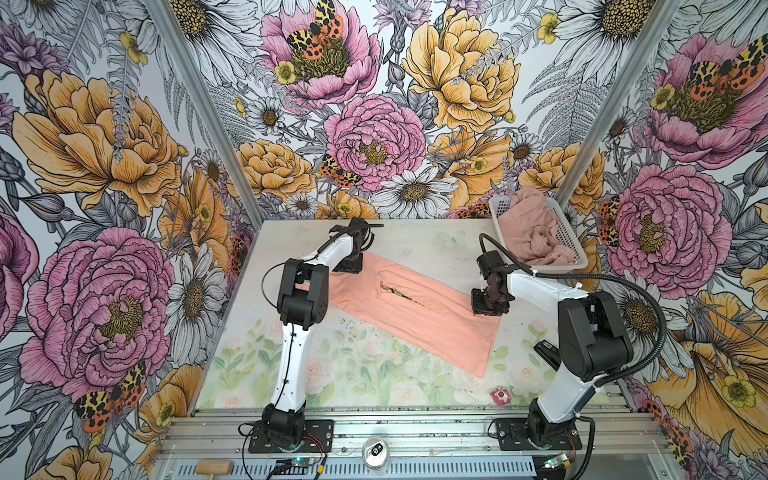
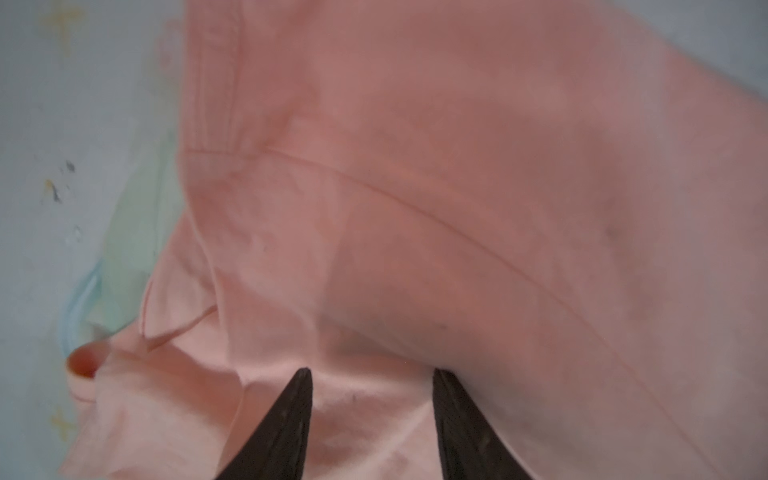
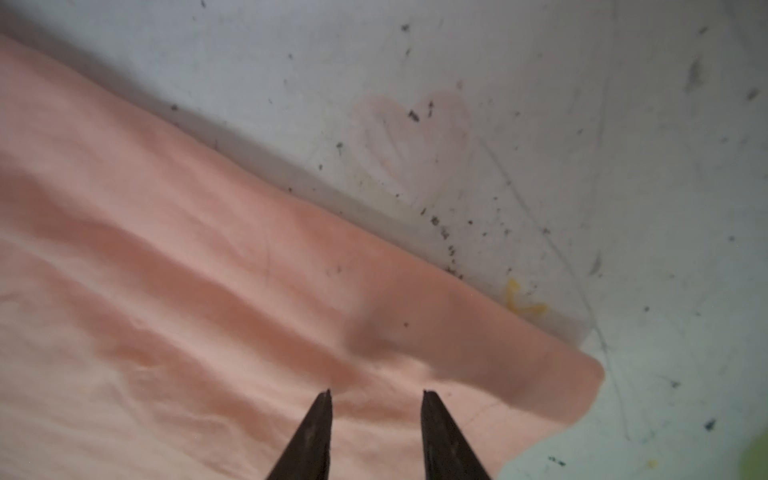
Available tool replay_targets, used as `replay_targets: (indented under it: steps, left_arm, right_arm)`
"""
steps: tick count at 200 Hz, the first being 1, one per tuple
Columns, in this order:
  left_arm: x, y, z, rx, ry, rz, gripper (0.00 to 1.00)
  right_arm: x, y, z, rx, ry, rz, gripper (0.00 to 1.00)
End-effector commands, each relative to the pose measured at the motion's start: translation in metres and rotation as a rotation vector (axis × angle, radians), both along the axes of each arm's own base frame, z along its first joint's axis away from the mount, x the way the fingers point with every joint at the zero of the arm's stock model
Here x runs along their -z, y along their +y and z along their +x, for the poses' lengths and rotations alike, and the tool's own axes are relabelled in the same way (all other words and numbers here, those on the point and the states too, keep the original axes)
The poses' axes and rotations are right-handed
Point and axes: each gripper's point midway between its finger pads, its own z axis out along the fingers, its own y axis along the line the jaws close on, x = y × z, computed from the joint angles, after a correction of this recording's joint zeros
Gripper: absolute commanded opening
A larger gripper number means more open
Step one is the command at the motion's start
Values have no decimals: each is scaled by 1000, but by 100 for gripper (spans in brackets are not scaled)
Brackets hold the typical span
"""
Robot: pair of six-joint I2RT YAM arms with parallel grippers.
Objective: Fold and stack the mixed laundry pile
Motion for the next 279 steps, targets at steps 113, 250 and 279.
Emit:
replay_targets:
  steps: [113,250,279]
  left_arm:
    - [-82,-50,33,155,-184,-65,77]
    - [-38,-7,-69,-125,-166,-411,82]
    - [-32,-1,-41,-134,-190,-400,81]
  right_arm:
    - [-13,59,18,-183,-169,85,70]
    - [34,136,-141,-248,192,230,70]
    - [27,163,-148,-305,202,255,70]
